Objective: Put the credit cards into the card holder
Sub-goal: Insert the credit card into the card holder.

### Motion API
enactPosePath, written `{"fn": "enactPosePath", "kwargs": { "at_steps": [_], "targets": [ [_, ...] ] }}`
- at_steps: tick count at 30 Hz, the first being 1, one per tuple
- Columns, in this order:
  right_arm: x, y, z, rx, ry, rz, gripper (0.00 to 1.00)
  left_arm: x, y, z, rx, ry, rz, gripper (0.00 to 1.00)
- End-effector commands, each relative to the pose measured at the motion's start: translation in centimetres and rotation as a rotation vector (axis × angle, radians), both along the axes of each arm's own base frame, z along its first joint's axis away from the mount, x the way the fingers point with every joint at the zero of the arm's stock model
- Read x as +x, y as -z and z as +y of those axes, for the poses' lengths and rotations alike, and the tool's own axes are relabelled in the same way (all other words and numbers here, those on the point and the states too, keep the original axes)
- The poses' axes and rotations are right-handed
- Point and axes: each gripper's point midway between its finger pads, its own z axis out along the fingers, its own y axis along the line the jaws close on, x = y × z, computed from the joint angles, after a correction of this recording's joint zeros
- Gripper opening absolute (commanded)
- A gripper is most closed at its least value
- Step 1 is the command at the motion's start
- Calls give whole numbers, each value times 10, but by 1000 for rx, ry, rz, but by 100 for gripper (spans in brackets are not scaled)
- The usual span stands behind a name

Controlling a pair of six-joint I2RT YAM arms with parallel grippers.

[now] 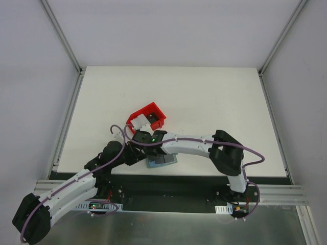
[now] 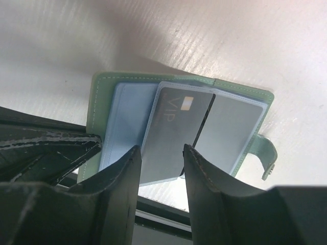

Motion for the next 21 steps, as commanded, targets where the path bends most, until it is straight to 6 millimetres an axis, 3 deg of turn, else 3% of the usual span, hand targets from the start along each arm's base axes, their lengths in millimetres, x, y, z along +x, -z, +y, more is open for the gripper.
{"fn": "enactPosePath", "kwargs": {
  "at_steps": [1,12,21],
  "targets": [
    [7,-16,-9,-57,5,-72,40,3,-10,-4,-33,4,-23,0],
    [8,-28,-20,-50,36,-92,16,2,-6,-2,-27,-3,-15,0],
    [9,-30,-24,-64,48,-104,4,1,-3,-1,-23,-7,-11,0]
  ]
}}
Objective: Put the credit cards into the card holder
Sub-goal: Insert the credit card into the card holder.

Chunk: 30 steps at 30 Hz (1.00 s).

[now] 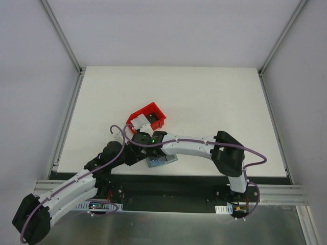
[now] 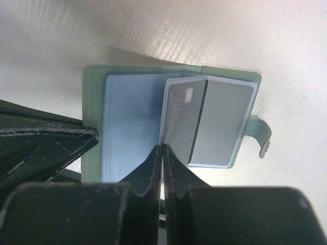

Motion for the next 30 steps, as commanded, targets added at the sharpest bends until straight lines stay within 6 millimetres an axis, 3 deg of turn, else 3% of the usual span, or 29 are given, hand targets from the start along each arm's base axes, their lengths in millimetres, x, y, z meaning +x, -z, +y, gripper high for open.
{"fn": "enactPosePath", "kwargs": {
  "at_steps": [1,11,20,26,30],
  "targets": [
    [6,-19,-19,-38,28,-47,3,1,-2,-1,-16,-5,-5,0],
    [7,-36,-5,65,26,-54,0,1,1,1,-3,-9,0,0],
    [3,-36,-5,165,43,-4,0,0,4,2,-1,-11,3,0],
    [1,-26,-7,285,64,56,0,0,4,2,-1,-13,3,0],
    [5,-31,-11,348,75,53,0,0,5,2,0,-14,7,0]
  ]
}}
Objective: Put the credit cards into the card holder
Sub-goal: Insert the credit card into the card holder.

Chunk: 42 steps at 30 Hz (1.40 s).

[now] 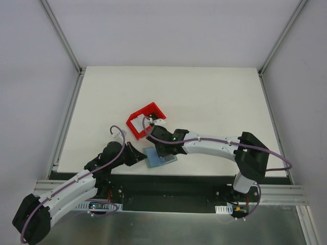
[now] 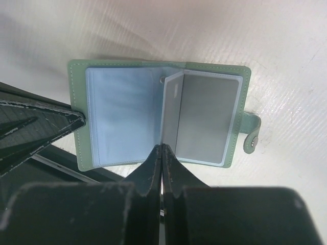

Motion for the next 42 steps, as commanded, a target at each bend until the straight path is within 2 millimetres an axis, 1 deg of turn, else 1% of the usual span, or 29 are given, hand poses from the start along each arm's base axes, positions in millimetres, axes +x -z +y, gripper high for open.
{"fn": "enactPosePath", "kwargs": {
  "at_steps": [1,6,10,14,16,18,20,22,23,24,26,28,32,36,39,41,42],
  "targets": [
    [2,-17,6,134,10,9,0,2,0,1,-6,-14,-3,0],
    [5,-5,-6,192,45,64,0,1,1,1,-3,-16,0,0],
    [10,3,-26,174,90,52,2,2,2,2,0,-20,2,0],
    [12,8,-38,158,112,47,6,2,2,2,4,-18,3,0],
    [13,12,-41,149,122,53,13,2,2,2,6,-16,4,0],
    [14,14,-45,135,130,49,15,2,2,2,6,-15,6,0],
    [18,12,-49,117,141,28,22,2,2,2,5,-15,5,0],
    [21,8,-54,91,148,15,24,2,1,2,6,-16,4,0],
    [23,5,-55,88,142,7,28,2,2,2,6,-15,6,0],
    [23,2,-54,92,137,2,31,2,2,2,6,-16,5,0],
    [23,-2,-53,105,134,-3,33,2,1,2,6,-14,4,0],
    [20,-7,-48,132,112,7,33,2,0,1,6,-13,-1,0],
    [11,-12,-26,211,47,47,38,3,-1,1,7,-11,-6,0],
    [-1,-9,-11,243,2,85,42,4,-3,1,9,-6,-18,0],
    [-9,-5,-1,258,-24,134,44,4,-1,2,14,-13,-13,0],
    [-13,-7,8,280,-42,137,45,4,1,4,21,-21,-10,0],
    [-20,-13,17,314,-72,175,47,5,2,5,26,-29,-12,0]
  ]
}}
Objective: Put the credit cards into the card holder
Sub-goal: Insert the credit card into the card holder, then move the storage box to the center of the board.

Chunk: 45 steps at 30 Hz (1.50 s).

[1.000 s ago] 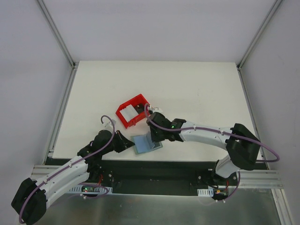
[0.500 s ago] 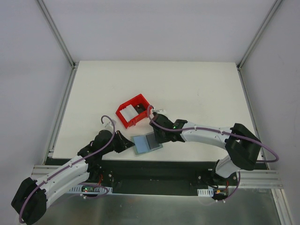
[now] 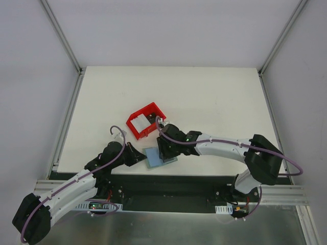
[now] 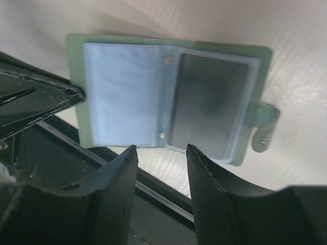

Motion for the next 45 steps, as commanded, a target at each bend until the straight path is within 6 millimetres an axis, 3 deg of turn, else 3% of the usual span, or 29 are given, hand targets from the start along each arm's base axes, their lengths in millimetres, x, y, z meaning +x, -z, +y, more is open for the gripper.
{"fn": "enactPosePath", "kwargs": {
  "at_steps": [1,6,8,18,23,29,35,38,41,45],
  "targets": [
    [-12,-29,42,144,-91,53,48,8,-2,6,22,-41,-23,0],
    [-11,-50,35,47,-86,48,55,16,3,17,77,-112,-20,0],
    [-5,-49,33,36,-29,29,57,14,4,19,99,-107,-9,0],
    [13,-66,40,79,8,-58,64,5,15,22,168,-52,35,0],
    [32,-89,37,144,25,-112,66,5,14,19,133,-58,31,0],
    [55,-107,15,170,110,-187,68,7,3,16,131,-32,-8,0],
    [74,-127,2,216,110,-199,71,8,9,20,145,-58,12,0],
    [79,-131,12,226,74,-192,71,8,8,19,141,-56,8,0],
    [85,-126,35,227,7,-157,71,6,13,22,137,-71,16,0],
    [108,-122,57,205,-25,-153,70,4,18,24,139,-80,29,0]
  ]
}}
